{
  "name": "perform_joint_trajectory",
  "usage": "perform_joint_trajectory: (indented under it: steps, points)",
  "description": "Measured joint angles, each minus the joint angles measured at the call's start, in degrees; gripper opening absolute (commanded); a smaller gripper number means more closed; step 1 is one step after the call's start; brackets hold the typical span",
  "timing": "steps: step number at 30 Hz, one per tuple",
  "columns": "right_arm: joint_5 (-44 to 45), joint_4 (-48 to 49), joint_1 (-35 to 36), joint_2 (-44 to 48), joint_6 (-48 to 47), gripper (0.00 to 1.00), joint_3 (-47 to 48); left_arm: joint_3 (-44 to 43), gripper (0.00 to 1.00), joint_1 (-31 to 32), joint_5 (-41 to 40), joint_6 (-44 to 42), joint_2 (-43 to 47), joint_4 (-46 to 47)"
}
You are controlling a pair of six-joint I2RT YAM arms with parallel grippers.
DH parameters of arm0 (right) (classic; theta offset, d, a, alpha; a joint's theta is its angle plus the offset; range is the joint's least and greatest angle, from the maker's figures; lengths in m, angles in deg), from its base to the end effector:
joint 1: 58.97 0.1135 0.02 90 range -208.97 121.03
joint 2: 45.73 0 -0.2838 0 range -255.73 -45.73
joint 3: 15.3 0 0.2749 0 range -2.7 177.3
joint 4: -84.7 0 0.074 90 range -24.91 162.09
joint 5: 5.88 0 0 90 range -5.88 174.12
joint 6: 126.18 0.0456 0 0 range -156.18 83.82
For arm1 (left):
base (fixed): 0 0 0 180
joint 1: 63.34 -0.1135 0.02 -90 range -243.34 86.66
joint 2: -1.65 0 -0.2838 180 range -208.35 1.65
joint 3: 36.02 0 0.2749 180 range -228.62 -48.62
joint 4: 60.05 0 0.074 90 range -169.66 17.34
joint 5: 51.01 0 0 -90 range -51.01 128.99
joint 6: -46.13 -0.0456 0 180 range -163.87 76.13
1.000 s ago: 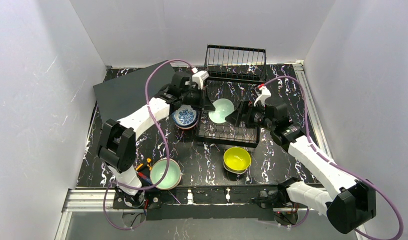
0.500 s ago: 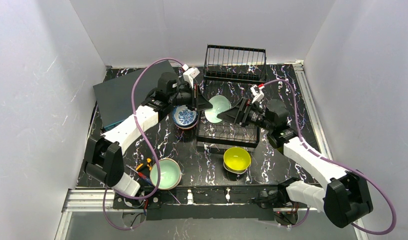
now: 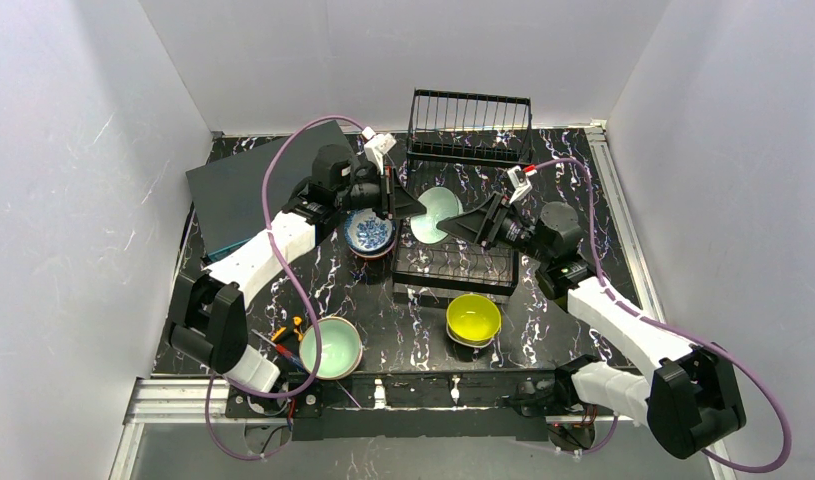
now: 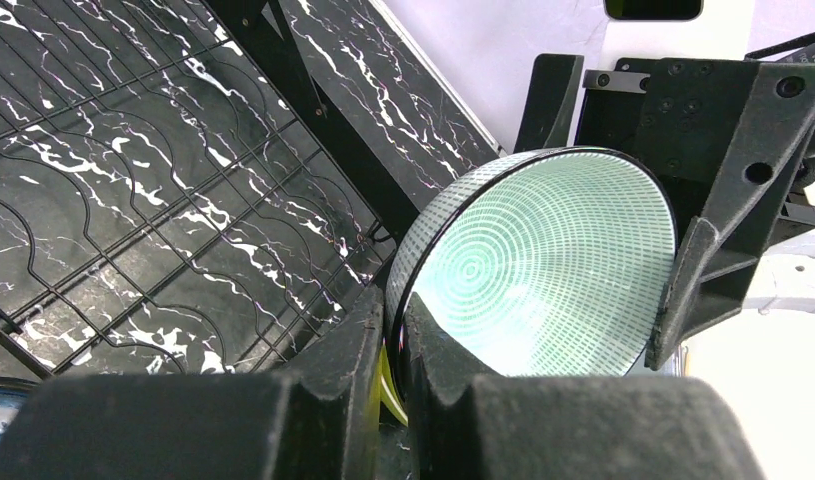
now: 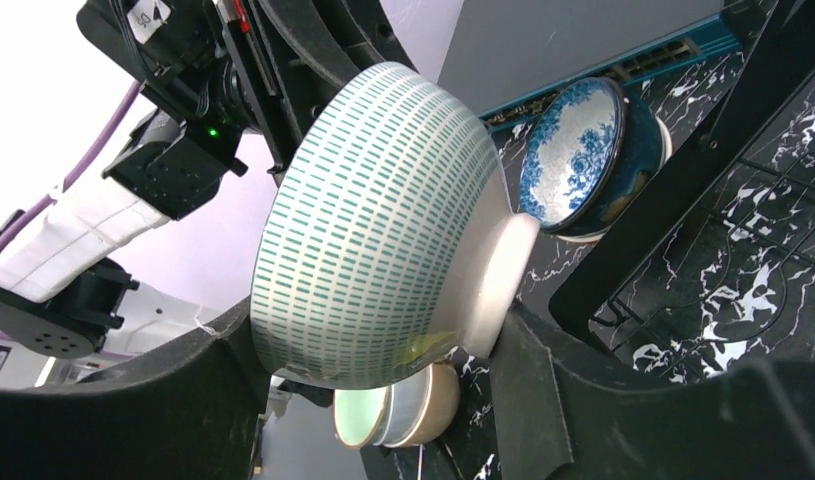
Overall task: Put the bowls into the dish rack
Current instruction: Place the bowl in the dish rack.
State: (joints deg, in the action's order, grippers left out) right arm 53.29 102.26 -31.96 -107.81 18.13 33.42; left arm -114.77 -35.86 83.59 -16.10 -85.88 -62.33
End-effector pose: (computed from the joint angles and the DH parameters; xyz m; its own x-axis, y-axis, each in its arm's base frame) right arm 0.2276 0.1423 0.3090 -0.6485 0.4522 -0.6123 -0.5462 0.2839 0.7881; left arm 0.3258 -0.2056 0.3347 -0.5885 -0.0678 -0.8056 0.7524 0.3188 -0.5765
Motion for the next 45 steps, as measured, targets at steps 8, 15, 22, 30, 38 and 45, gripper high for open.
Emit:
perform_joint_trajectory:
  steps: [8, 15, 22, 30, 38, 45]
  points:
    - [0.44, -0.15, -0.31, 0.09, 1.09, 0.01, -0.28, 0.00, 0.04, -0.13, 0.02, 0.39, -0.31, 0.55]
    - [0.70, -2.71, -0.26, 0.09, -1.51, 0.01, -0.22, 0.00, 0.57, -0.02, 0.13, 1.09, -0.68, 0.98]
    - [3.82, -14.86, -0.26, -0.20, -7.76, 0.01, 2.21, 0.00, 0.89, 0.04, 0.42, 1.57, -0.68, 1.49]
    - [8.50, -27.74, -0.26, -3.43, -16.37, 0.01, 9.11, 0.55, 0.97, 0.07, -2.60, -1.09, 0.39, -0.09]
    - [15.50, -37.33, -0.26, -4.61, -25.46, 0.01, 11.89, 0.96, 0.98, 0.07, -8.13, -5.31, 3.43, -3.87]
    - [26.25, -40.41, -0.26, -4.61, -32.83, 0.01, 11.80, 0.96, 0.98, 0.09, -10.82, -7.26, 4.17, -5.88]
